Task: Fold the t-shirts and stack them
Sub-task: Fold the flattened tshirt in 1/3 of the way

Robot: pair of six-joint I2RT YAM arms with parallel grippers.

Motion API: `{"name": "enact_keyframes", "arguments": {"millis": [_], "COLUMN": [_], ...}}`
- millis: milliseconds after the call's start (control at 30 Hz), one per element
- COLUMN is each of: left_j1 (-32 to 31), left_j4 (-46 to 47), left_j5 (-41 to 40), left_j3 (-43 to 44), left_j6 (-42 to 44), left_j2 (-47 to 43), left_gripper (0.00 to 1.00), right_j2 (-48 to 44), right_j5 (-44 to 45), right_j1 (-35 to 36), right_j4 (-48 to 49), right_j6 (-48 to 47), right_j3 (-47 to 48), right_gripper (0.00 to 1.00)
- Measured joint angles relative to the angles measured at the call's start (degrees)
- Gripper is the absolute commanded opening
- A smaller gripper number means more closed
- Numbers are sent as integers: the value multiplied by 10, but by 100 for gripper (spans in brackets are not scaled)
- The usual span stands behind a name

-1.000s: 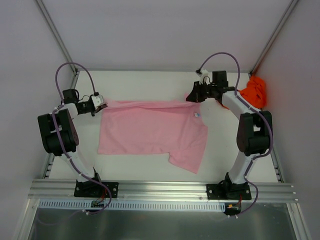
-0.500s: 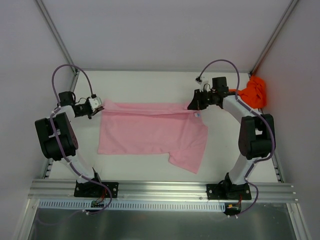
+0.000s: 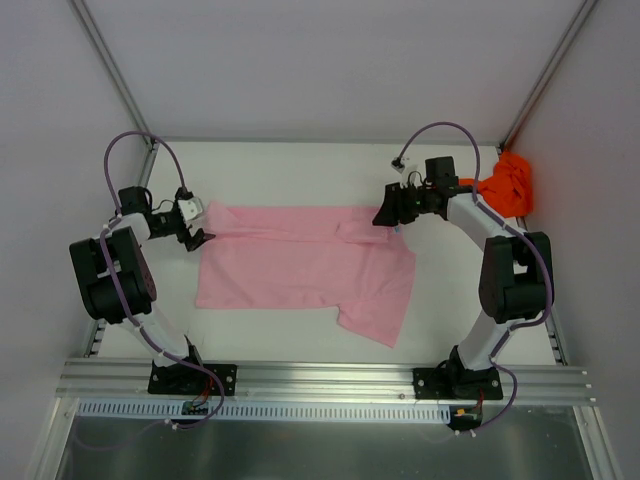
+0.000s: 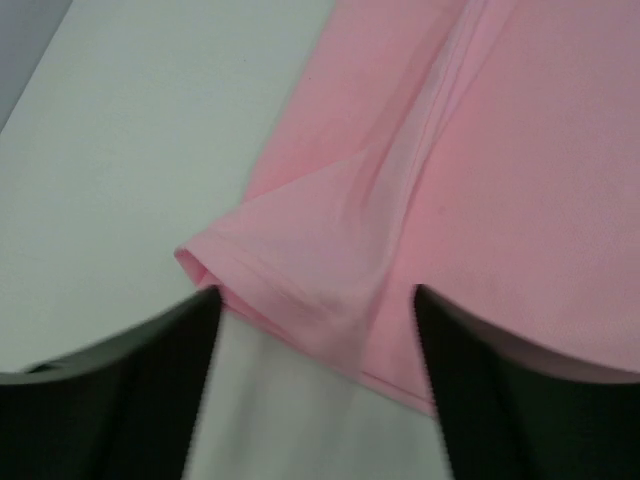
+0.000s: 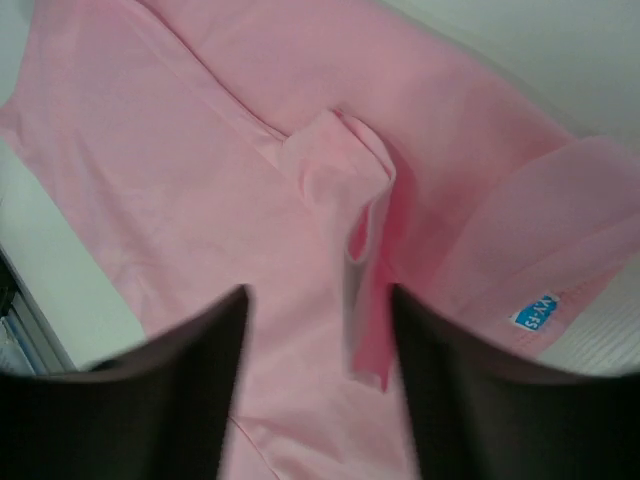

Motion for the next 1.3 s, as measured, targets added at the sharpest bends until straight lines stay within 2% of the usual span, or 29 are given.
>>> {"name": "enact_keyframes", "arguments": {"millis": [33,100,233,367,500,567,733,800,900,1067,1300], "left_j1": [0,0,0,0,0,0,0,0,0,0,0], "left_j4": [-3,-10,-10,6,80,115,85,101,119,101,87], "left_j5": [2,3,8,18,-14,-90,-253,-291,-335,-404,-435], "left_j3": [0,0,2,16,24,34,143,136,77,17,16], "left_j6": [-1,-4,-38,-124,-297,-429,-683,-775,-869,-956,-977], "left_j2": [-1,-5,-24,-51,-74,-73,-27,-27,-42,-48,-89], "left_gripper": [99,99,99,99,99,99,99,99,99,99,99], "right_j2": [0,0,0,-7,-14,-14,-13,-13,-11,16,73], "right_j5": [0,-1,0,19,68,96,169,204,244,275,325], "right_j1": [0,0,0,0,0,0,5,11,19,29,96], "right_j4": [-3,-9,-46,-45,-43,-44,-65,-70,-80,-93,-136], "right_j6": [7,5,5,21,47,63,95,108,128,154,140], "right_j3": [0,2,42,98,127,132,132,129,123,103,123], "right_gripper": [83,98,97,97,99,99,93,87,81,73,71]}}
